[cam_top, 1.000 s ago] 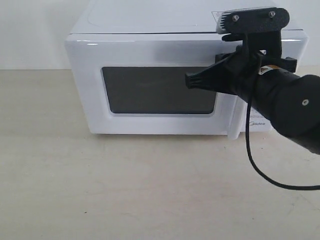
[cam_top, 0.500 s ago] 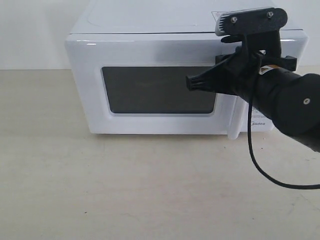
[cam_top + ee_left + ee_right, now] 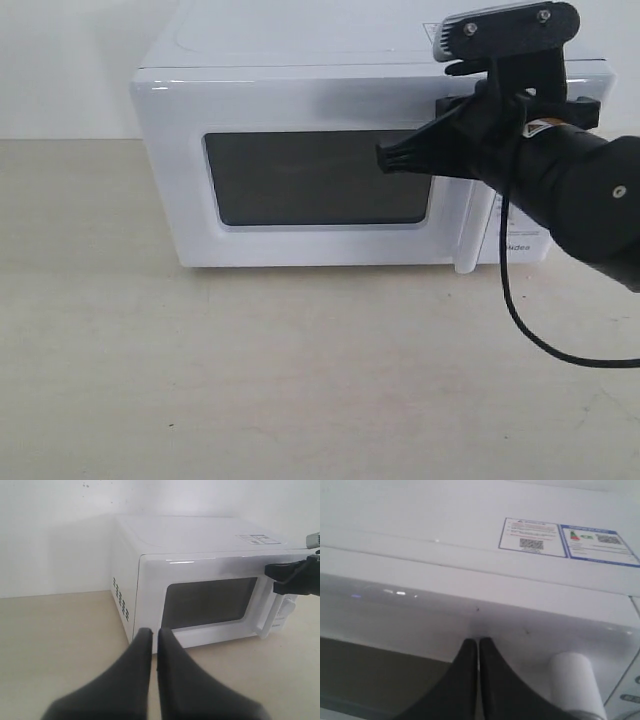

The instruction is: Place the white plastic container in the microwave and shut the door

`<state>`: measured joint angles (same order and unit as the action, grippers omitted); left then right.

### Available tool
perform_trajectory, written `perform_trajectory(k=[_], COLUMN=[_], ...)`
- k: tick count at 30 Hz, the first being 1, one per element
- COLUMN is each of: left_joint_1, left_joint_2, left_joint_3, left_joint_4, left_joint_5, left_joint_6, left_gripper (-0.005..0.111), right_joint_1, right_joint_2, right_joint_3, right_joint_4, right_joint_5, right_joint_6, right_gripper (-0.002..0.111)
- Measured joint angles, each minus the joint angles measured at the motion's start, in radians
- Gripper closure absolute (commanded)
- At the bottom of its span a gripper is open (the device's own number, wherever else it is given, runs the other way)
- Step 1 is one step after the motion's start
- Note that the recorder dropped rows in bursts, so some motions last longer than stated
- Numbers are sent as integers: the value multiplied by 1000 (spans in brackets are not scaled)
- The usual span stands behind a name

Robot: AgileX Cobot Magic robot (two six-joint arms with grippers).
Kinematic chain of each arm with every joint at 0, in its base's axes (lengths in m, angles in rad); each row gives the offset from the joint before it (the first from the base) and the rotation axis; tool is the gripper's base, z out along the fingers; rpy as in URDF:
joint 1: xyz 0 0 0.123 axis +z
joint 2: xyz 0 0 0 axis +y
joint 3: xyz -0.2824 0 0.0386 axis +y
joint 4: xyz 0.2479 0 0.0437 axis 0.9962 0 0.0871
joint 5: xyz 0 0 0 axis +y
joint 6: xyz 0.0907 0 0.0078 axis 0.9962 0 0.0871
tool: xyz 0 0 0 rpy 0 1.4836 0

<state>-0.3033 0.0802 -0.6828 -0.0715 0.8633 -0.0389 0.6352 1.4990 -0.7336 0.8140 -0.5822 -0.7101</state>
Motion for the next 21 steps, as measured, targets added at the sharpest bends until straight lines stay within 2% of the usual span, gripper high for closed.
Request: perform_trajectory(k=[8, 15, 21], left_joint_1=[0, 0, 0], left_joint_2=[0, 0, 0], left_joint_3=[0, 0, 0], left_joint_4=[0, 0, 0], left_joint_5=[0, 0, 0], left_joint_6=[-1, -1, -1], left_gripper=[102, 102, 102], right_joint_1=[109, 256, 301], right_joint_2=[-184, -411, -579], right_joint_3=[116, 334, 419], right_joint_4=[24, 47, 55], right_joint_5=[-14, -26, -24], right_joint_6=[-2, -2, -4], right_gripper=[108, 108, 108])
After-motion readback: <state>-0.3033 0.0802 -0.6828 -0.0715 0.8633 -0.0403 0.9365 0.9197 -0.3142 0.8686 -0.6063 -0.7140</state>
